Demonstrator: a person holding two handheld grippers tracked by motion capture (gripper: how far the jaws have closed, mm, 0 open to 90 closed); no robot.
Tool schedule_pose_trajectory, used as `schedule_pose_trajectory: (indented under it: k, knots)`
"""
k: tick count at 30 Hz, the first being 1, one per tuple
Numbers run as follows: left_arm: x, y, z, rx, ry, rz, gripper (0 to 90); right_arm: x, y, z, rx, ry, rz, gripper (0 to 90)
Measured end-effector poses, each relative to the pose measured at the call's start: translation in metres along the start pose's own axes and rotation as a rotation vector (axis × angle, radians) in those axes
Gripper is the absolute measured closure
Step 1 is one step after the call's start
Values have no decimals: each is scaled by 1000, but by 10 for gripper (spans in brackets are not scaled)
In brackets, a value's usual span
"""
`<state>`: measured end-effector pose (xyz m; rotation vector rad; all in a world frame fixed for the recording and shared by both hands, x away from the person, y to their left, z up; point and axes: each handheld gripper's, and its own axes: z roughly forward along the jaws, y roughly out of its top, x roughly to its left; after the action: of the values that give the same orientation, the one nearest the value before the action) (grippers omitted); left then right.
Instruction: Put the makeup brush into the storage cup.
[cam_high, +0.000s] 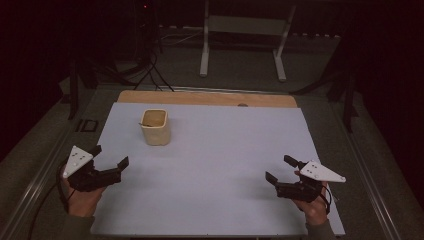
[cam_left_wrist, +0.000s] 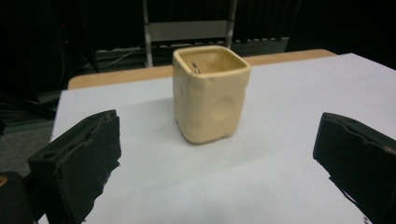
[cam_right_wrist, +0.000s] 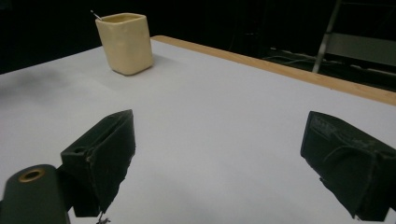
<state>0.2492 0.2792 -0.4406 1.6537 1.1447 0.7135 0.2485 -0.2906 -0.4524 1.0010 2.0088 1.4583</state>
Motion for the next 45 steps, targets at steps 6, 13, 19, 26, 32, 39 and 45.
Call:
schedule_pose_trajectory:
  k: [6, 13, 19, 26, 32, 39, 45]
  knots:
    - [-2, -11, -5, 3, -2, 12, 21, 1, -4, -3, 3, -20, -8, 100]
    - [-1, -20, -15, -9, 8, 12, 22, 3, -10, -3, 16, -43, -21, 99]
    - [-1, -26, -22, -6, 15, 21, 22, 2, -12, -6, 11, -48, -13, 100]
    - [1, -33, -27, 3, 14, 29, 22, 0, -15, -11, 5, -56, -15, 100]
    - [0, -37, -29, 8, -4, 38, 22, -1, -18, -13, 9, -52, -26, 100]
    - [-2, -38, -28, 16, -77, 53, 21, 1, -19, -12, 12, -18, -44, 99]
    - [-7, -38, -26, 24, -116, 73, 20, 3, -19, -11, 13, 15, -66, 99]
